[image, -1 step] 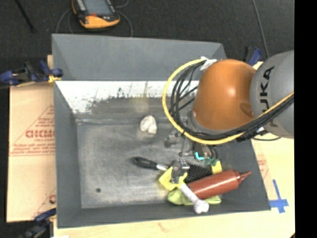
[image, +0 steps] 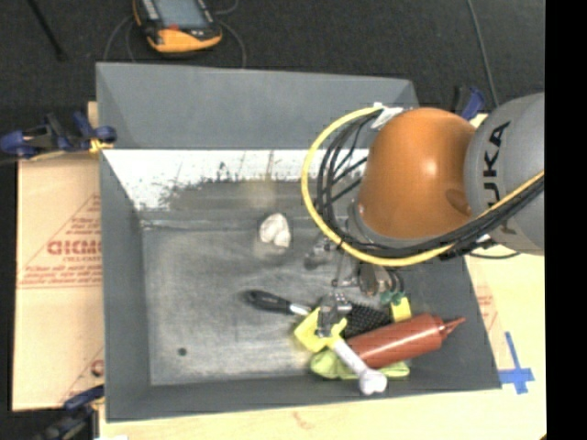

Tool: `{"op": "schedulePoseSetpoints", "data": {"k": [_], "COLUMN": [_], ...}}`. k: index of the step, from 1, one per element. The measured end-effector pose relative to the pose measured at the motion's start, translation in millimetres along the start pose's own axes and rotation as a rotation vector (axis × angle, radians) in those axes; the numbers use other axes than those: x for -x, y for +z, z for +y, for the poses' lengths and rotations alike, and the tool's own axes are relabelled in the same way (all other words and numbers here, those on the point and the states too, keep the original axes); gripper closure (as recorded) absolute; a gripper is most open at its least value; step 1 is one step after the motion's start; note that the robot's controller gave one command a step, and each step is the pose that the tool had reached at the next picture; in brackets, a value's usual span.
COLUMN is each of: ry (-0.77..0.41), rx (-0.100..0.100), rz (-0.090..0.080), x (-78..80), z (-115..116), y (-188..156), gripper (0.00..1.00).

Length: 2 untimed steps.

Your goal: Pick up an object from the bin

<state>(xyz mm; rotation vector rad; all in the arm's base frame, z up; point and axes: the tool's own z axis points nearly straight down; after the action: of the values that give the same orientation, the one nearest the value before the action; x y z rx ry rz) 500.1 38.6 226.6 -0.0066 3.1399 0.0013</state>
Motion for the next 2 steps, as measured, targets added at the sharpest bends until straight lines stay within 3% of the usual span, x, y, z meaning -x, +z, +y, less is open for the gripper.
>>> {"op": "schedulePoseSetpoints", "data": {"k": [1,2], "ry": [0.097,0.301], "rx": [0.0,-0.001], "rz": [-0.005,0.002], "x": [-2.7,-3.7], "z": [-6,-25], "y": [55,71], "gripper": [0.0,0.0]}}
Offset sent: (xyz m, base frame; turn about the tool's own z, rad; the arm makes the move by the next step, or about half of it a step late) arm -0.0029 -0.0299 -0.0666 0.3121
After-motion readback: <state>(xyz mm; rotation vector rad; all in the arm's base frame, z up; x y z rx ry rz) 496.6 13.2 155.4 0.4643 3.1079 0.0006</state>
